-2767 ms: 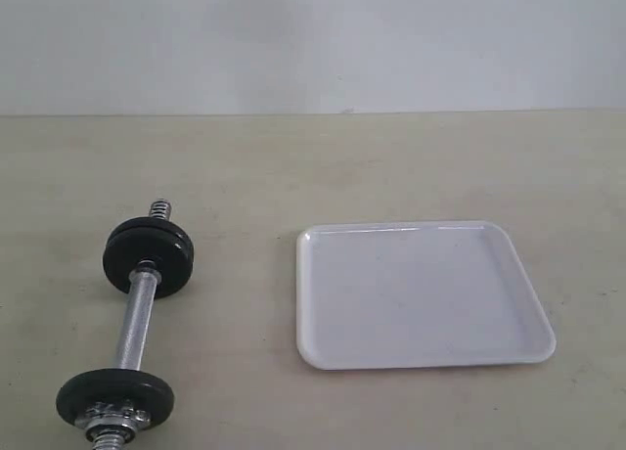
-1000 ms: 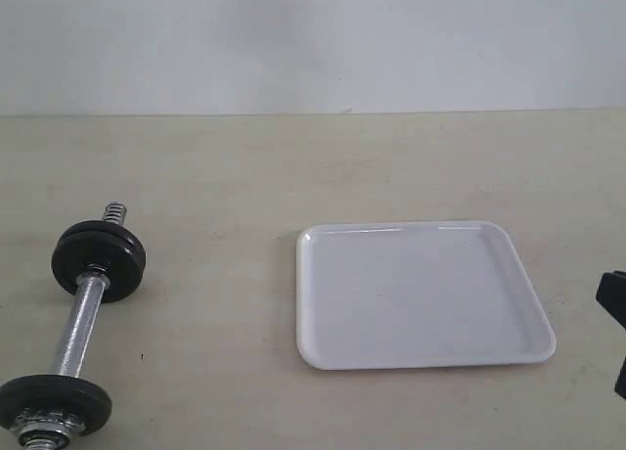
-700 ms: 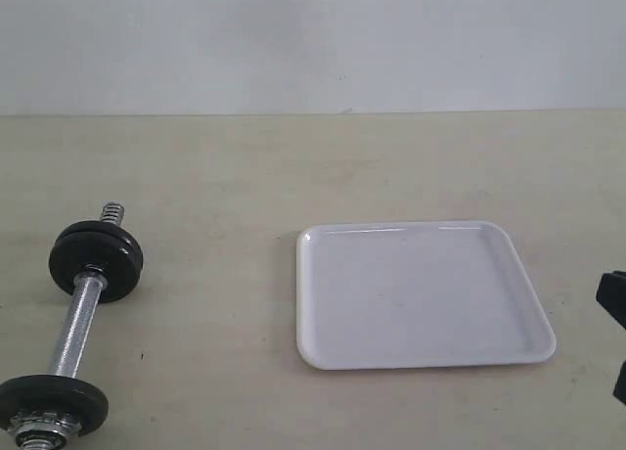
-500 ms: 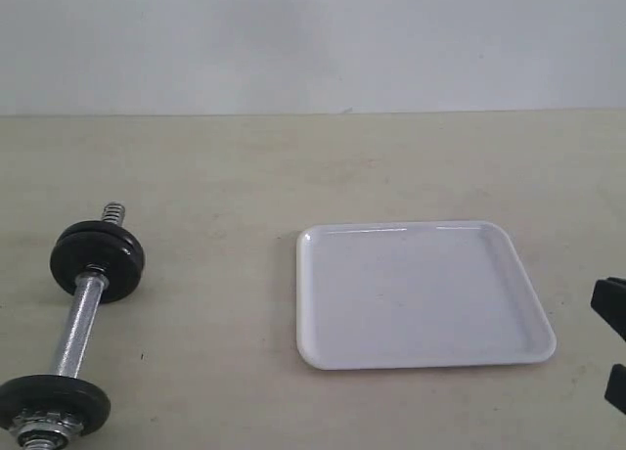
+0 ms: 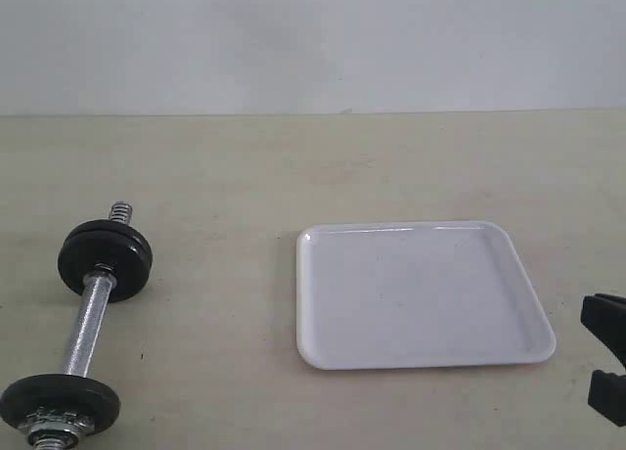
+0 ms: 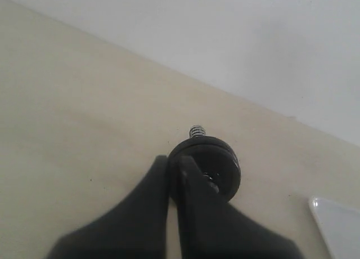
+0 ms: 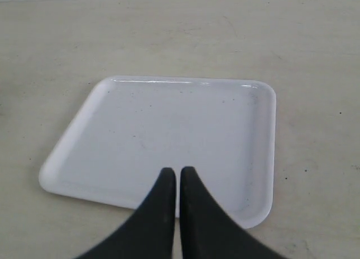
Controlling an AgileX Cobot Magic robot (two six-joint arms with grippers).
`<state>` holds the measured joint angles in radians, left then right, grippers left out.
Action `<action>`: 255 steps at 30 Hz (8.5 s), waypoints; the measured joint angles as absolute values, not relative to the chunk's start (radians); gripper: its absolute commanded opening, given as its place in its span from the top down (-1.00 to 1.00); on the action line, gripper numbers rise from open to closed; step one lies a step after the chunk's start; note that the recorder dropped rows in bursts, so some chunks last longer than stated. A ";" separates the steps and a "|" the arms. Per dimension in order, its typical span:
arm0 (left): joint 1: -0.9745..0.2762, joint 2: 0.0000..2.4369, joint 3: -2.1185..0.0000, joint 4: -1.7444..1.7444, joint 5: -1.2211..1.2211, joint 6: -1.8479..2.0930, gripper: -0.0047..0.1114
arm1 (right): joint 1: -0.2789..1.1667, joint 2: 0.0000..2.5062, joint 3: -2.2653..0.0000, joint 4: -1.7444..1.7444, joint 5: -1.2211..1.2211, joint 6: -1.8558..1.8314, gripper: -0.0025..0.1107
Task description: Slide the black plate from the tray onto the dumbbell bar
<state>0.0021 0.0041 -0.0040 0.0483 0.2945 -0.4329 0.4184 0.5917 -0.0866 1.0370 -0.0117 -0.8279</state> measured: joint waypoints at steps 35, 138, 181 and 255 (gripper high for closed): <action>0.002 0.004 -0.004 0.008 0.209 -0.101 0.84 | 0.418 0.592 -0.087 1.037 -0.048 -0.797 0.96; 0.002 0.004 -0.004 0.008 0.207 -0.101 0.84 | 0.281 0.008 0.001 1.494 0.090 -1.158 0.96; 0.002 0.004 -0.004 0.008 0.207 -0.101 0.84 | 0.281 0.004 0.001 1.357 0.084 -1.026 0.96; 0.002 0.004 -0.004 0.008 0.207 -0.101 0.84 | 0.281 0.004 0.001 1.391 0.161 -1.502 0.96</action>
<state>0.0021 0.0041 -0.0040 0.0081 0.2071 -0.1014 0.2807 0.0043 0.0011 1.3909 0.1609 -1.5020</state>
